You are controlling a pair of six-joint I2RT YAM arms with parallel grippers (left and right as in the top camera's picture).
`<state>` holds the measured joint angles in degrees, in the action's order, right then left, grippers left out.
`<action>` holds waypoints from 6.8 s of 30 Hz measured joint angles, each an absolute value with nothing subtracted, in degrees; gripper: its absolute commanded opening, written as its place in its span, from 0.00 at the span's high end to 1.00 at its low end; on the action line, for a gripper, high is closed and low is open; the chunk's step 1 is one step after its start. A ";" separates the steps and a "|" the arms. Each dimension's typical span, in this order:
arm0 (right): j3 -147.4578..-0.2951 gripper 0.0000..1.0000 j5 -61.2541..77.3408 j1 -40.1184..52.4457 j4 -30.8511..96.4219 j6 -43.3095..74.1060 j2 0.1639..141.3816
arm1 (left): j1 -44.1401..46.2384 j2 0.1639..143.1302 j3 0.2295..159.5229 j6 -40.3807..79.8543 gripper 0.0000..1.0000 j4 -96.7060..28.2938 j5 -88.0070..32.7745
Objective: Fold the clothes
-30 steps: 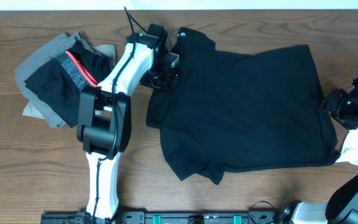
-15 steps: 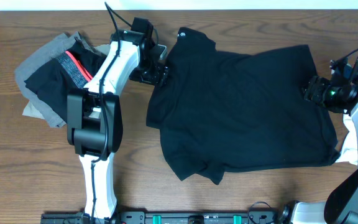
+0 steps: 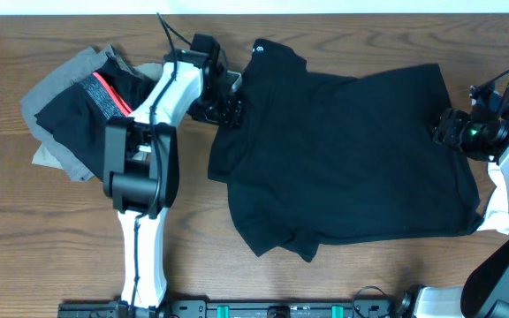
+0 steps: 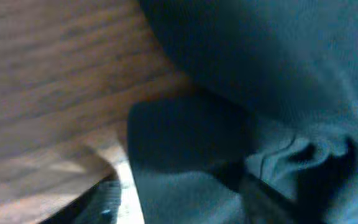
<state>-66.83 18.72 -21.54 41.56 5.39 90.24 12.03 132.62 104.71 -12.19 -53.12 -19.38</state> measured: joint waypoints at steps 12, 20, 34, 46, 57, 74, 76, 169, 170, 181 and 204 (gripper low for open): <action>-66.83 0.41 18.72 -21.54 41.71 5.37 90.26 | 11.99 133.29 105.01 -8.62 0.94 -56.53 -12.62; -66.83 0.40 18.59 -21.54 40.84 5.39 90.26 | 9.91 132.33 105.14 -0.67 0.94 -59.37 1.13; -66.85 0.39 18.02 -21.17 38.89 5.80 97.82 | 6.85 130.06 105.14 1.83 0.55 -57.52 -5.63; -66.85 0.40 18.22 -19.57 38.26 5.85 98.43 | 8.12 130.04 103.53 -3.86 0.38 -52.45 -19.40; -66.85 0.42 18.90 -19.57 38.28 5.85 98.43 | 9.54 129.43 98.04 -7.73 0.94 -49.69 -21.21; -66.85 0.39 19.35 -19.57 36.91 5.89 98.43 | 4.25 127.52 97.12 4.01 0.85 -49.50 -5.19; -66.85 0.38 19.33 -19.57 36.29 5.87 98.43 | 3.73 127.07 97.12 4.23 0.76 -49.47 -5.21; -67.51 0.97 18.96 -23.22 25.93 -0.08 111.70 | 13.78 124.75 91.61 0.14 0.92 -51.51 -16.32; -67.51 0.97 18.79 -23.79 25.91 -0.10 111.20 | 13.78 124.75 91.59 0.16 0.92 -51.51 -16.29; -67.51 0.75 17.72 -25.69 27.79 -0.43 109.43 | 13.78 124.75 91.61 0.14 0.92 -50.94 -16.16; -65.73 0.99 9.85 -25.69 36.58 5.85 109.38 | 13.78 124.75 91.61 0.16 0.92 -50.74 -16.14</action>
